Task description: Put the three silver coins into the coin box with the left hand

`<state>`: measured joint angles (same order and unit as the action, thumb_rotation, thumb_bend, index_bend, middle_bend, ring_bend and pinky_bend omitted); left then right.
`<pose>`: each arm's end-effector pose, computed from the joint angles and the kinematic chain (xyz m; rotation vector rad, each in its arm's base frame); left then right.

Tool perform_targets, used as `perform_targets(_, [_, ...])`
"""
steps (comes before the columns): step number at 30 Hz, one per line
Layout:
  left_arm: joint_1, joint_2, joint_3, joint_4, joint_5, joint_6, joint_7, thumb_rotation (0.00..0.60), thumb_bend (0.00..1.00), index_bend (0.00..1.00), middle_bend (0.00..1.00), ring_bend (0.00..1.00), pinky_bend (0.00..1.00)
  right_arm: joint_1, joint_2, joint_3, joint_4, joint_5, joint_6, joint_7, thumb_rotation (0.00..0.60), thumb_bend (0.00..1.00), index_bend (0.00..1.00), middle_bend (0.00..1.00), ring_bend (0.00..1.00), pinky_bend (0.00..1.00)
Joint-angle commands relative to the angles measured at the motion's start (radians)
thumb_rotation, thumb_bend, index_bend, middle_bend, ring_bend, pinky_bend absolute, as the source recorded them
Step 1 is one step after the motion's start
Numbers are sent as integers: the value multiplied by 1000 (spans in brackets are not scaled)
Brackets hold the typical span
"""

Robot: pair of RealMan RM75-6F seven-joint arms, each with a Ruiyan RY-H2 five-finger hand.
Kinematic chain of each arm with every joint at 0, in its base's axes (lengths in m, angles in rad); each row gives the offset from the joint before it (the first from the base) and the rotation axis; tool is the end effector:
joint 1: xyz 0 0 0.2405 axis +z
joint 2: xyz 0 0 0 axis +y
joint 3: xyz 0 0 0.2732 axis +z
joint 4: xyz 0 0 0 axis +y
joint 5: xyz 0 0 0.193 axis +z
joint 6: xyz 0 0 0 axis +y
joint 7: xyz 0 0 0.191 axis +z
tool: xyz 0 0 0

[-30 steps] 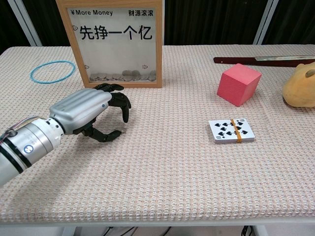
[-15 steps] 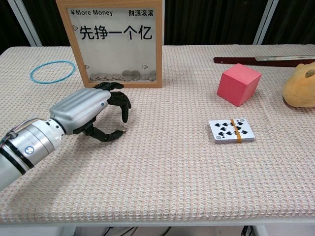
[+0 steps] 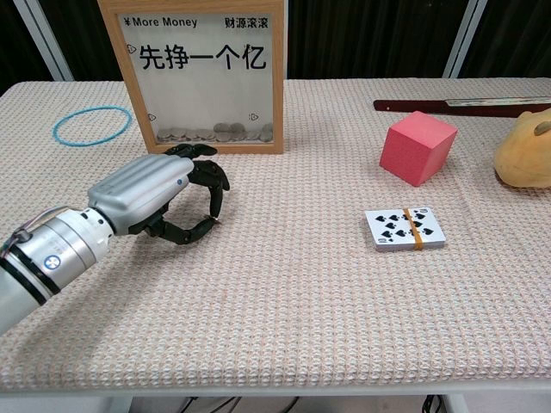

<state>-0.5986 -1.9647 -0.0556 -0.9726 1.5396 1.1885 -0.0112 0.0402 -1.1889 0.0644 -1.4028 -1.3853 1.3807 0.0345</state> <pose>-0.1540 0.3336 -0.1126 -1.8824 -0.9113 -1.2045 -0.3899 -0.2140 0.1765 1.3057 -0.9629 0.6904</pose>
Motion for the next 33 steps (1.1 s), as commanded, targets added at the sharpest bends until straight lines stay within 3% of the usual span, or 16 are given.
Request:
perform_targets(1, [1, 1, -3, -7, -5, -2, -6, 600, 442, 564, 274, 44, 67, 0, 0, 0, 0, 0, 0, -1, 600, 226, 0, 0, 0, 0])
perform_targets(10, [5, 31, -17, -78, -8, 16, -1, 600, 487, 597, 282, 45, 68, 0, 5, 3, -7, -2, 6, -3, 600, 226, 0, 0, 0, 0])
perform_targets(13, [8, 71, -29, -159, 8, 55, 25, 600, 487, 606, 285, 46, 69, 1, 8, 4, -14, -5, 10, -5, 600, 225, 0, 0, 0, 0])
perform_targets(20, [18, 240, -80, -484, 54, 151, 151, 600, 486, 626, 292, 51, 73, 3, 11, 6, -25, -11, 17, -8, 600, 226, 0, 0, 0, 0])
perform_targets(23, [15, 330, -122, -651, 61, 168, 226, 600, 485, 631, 299, 51, 74, 4, 11, 5, -29, -17, 20, -10, 600, 225, 0, 0, 0, 0])
perform_targets(27, [-4, 426, -221, -818, 23, 167, 307, 600, 484, 642, 310, 58, 84, 4, 11, 5, -37, -27, 31, -13, 600, 223, 0, 0, 0, 0])
perform_targets(33, [-86, 491, -398, -879, -180, 78, 378, 600, 484, 646, 312, 60, 92, 1, 11, 6, -46, -38, 48, -11, 600, 223, 0, 0, 0, 0])
